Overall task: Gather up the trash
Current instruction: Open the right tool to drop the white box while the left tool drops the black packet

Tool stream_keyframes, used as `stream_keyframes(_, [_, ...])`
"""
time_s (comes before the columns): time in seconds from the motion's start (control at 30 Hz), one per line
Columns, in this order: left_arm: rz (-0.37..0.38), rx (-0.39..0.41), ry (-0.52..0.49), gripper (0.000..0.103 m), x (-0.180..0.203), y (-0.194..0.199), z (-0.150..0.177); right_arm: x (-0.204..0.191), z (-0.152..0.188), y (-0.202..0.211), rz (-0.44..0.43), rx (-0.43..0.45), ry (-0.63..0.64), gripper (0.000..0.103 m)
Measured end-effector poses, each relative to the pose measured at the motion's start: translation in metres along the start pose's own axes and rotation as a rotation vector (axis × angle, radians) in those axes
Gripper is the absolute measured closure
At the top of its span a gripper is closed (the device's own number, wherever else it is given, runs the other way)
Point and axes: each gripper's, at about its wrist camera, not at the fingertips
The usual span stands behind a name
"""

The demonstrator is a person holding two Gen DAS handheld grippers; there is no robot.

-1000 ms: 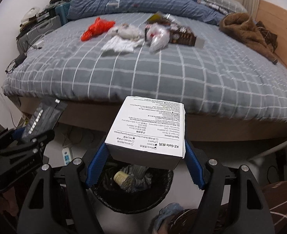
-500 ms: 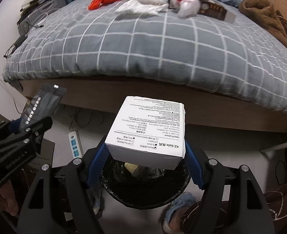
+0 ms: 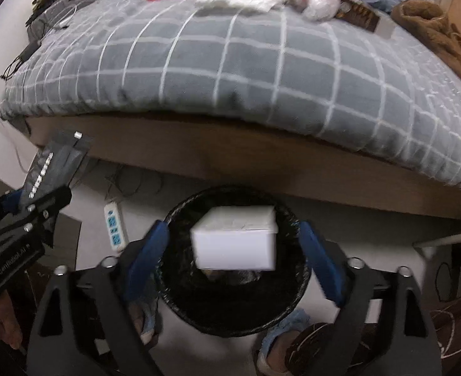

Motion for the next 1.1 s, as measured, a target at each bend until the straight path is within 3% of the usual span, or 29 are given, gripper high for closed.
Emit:
stream_keyframes(0.2, [0.030,0.003,-0.047,0.051,0.030,-0.001,-0.003,0.028,0.008,0.014,0.057,0.029,-0.039,0.008])
stream_keyframes(0.47, [0.094,-0.023,-0.102,0.051,0.082,-0.001,0.007,0.080,0.034,0.026,0.135,0.030,-0.102,0.008])
stream_keyframes(0.73, [0.110,-0.039,-0.170,0.051,0.127,-0.008,0.022,0.124,0.055,0.038,0.172,0.038,-0.179,0.008])
stream_keyframes(1.1, [0.120,-0.065,-0.216,0.052,0.149,-0.016,0.034,0.138,0.064,0.039,0.198,0.031,-0.208,0.008])
Point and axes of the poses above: each gripper's, at about its wrist camera, not at the fingertips, and y roughly against the way its jaws point, x to its right, z to its underside, and after that the axes turned 14 degrees about y, right-handed
